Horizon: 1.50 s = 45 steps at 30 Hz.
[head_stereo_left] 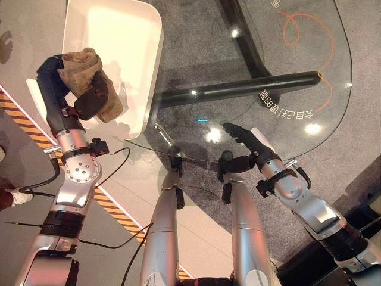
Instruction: Wipe the table with a cloth and put it in the basket.
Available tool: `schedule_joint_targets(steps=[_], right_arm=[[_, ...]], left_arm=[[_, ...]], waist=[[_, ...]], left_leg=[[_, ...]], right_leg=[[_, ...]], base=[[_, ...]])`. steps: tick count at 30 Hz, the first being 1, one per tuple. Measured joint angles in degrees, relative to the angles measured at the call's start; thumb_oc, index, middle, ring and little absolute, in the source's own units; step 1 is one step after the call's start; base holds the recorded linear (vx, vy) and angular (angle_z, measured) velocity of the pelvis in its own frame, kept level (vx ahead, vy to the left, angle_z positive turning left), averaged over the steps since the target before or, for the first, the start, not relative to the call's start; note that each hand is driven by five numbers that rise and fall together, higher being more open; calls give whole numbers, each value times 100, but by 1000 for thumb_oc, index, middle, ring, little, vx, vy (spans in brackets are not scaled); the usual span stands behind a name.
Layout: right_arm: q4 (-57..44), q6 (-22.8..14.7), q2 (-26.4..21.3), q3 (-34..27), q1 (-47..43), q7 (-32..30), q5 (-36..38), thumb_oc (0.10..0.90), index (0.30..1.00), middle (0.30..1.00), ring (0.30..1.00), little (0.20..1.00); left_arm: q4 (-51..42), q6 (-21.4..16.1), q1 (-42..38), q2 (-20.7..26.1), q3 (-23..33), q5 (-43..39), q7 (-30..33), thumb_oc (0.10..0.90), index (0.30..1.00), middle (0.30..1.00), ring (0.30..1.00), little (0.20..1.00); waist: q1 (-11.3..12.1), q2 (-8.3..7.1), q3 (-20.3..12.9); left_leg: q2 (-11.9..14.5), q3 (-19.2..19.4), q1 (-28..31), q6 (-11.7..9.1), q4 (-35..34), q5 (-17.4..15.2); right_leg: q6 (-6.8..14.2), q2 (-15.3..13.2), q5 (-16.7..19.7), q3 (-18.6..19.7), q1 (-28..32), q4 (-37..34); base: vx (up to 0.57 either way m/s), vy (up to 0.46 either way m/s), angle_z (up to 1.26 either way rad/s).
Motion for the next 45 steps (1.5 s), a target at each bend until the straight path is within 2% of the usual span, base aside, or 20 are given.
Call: schedule_joint_targets(steps=[6, 15, 22, 27, 28, 29, 35, 45], right_arm=[[110, 64, -40, 35, -410, -80, 170, 800, 900, 900, 900, 900], [408, 49, -169, 223, -983, -260, 414, 800, 900, 900, 900, 900], [451, 36, -169, 245, -1255, -272, 510, 800, 900, 900, 900, 900], [566, -13, -153, 265, -1385, -303, 602, 800, 900, 900, 900, 900], [593, -39, -150, 276, -1410, -303, 643, 800, 900, 900, 900, 900], [597, -59, -147, 304, -1421, -306, 658, 800, 900, 900, 900, 900], [621, -132, -130, 381, -1499, -305, 706, 800, 900, 900, 900, 900], [645, -167, -89, 368, -1437, -306, 697, 800, 900, 900, 900, 900]], left_arm=[[424, 215, -383, -26, -122, -5, 83, 100, 300, 300, 300, 200], [1445, 140, -1415, -87, -349, -7, 266, 100, 300, 300, 300, 200], [1768, 168, -1848, 139, -577, -12, 376, 100, 300, 300, 300, 200], [2052, 374, -2174, 209, -730, 22, 376, 105, 305, 305, 305, 205], [2118, 466, -2257, 235, -762, 17, 374, 278, 453, 453, 453, 378], [2208, 534, -2334, 254, -817, 17, 365, 800, 900, 900, 900, 900], [2388, 648, -2541, 312, -952, -34, 283, 800, 900, 900, 900, 900], [2413, 646, -2597, 300, -1061, -26, 206, 800, 900, 900, 900, 900]], waist=[[-123, -13, 7], [-177, -80, -1], [-305, -169, -9], [-325, -199, -13], [-346, -204, -15], [-339, -209, -18], [-427, -228, -25], [-422, -256, -37]], left_leg=[[1, -36, -328, -23, 94, -1], [47, -98, -607, -17, 210, 3], [40, -99, -820, -42, 242, -29], [57, -114, -919, -21, 322, -21], [59, -115, -931, -50, 320, -42], [61, -122, -946, -22, 312, -12], [76, -142, -994, -53, 342, -44], [73, -174, -1004, -22, 399, -67]], right_leg=[[8, 6, 38, -17, -273, 10], [-4, 46, 79, -38, -469, 6], [25, 46, 115, -34, -652, -31], [16, 59, 126, -50, -709, -24], [21, 60, 122, -58, -720, -27], [14, 69, 133, -61, -733, -26], [21, 78, 134, -110, -745, -51], [30, 74, 130, -143, -715, -37]], base=[[7, 3, 0], [3, 15, 0], [-12, 11, -1], [-40, -4, 0], [0, 0, 0], [0, 0, 0], [11, -1, 0], [-2, -13, 0]])
